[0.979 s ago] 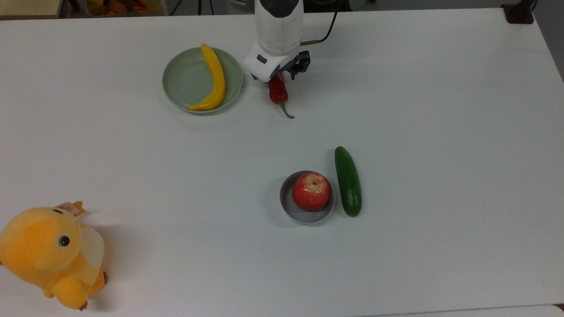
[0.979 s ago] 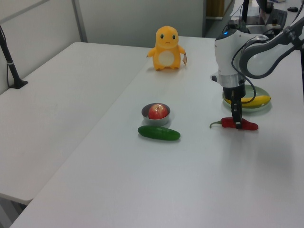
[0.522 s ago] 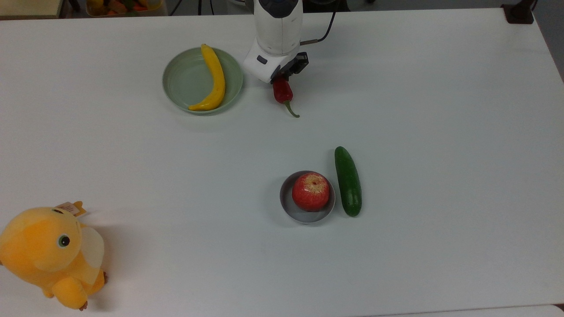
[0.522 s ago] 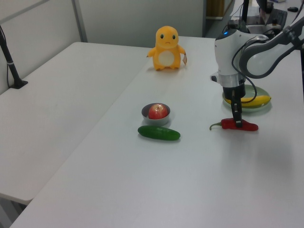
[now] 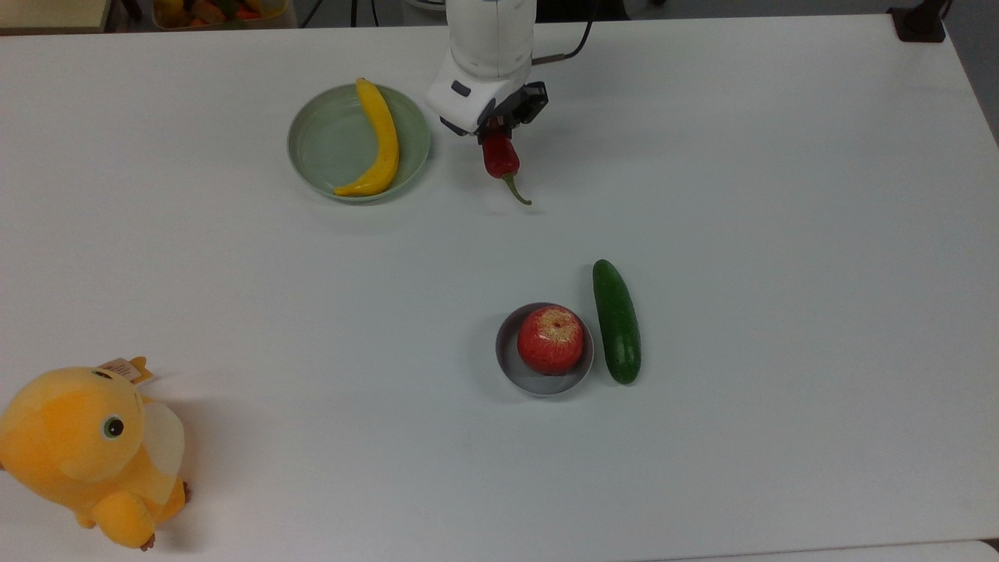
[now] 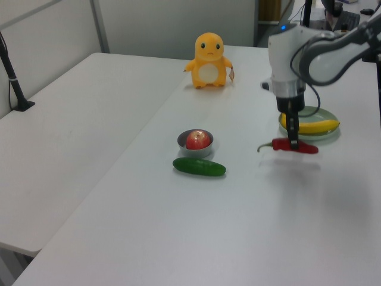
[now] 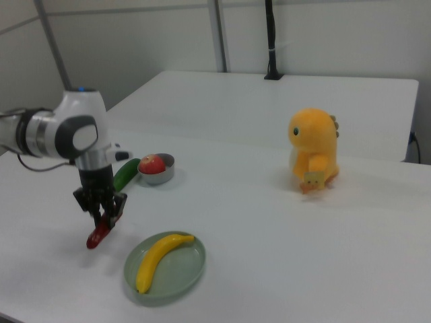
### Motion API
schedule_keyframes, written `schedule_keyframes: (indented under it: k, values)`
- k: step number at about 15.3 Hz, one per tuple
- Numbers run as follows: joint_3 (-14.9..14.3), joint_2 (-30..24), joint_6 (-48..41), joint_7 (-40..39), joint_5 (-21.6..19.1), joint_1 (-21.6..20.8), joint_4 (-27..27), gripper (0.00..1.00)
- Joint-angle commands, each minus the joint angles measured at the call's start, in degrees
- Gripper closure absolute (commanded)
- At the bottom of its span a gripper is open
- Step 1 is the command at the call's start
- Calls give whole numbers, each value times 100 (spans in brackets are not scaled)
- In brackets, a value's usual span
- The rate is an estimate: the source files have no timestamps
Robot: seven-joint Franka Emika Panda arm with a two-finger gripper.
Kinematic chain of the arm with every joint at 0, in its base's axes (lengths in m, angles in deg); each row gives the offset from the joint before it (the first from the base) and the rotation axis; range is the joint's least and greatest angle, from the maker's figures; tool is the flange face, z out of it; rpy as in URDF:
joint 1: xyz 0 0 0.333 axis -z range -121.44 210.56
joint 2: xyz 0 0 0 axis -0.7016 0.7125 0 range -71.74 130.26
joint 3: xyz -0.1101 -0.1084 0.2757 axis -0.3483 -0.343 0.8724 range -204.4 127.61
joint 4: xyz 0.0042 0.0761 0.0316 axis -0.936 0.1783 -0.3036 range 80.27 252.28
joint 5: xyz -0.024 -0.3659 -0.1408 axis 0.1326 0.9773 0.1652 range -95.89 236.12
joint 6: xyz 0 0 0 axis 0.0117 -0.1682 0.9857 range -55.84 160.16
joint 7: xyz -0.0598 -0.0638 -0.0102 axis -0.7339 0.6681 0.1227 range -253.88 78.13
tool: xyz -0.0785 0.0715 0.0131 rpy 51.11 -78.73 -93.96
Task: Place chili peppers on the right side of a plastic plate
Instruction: 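Lift the chili pepper and carry it past the plate's rim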
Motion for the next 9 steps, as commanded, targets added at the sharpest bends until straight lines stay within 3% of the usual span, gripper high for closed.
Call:
schedule_keyframes:
  k: [1, 3, 5, 9]
  values:
    - [-72, -331, -874, -168, -171, 125, -701, 78]
    - [-133, -419, -1375, -159, -294, 221, -1106, 78]
    - [-405, -525, -1745, -177, -373, 222, -1458, 78]
    - [-792, -648, -1887, -342, -382, 222, -1661, 78]
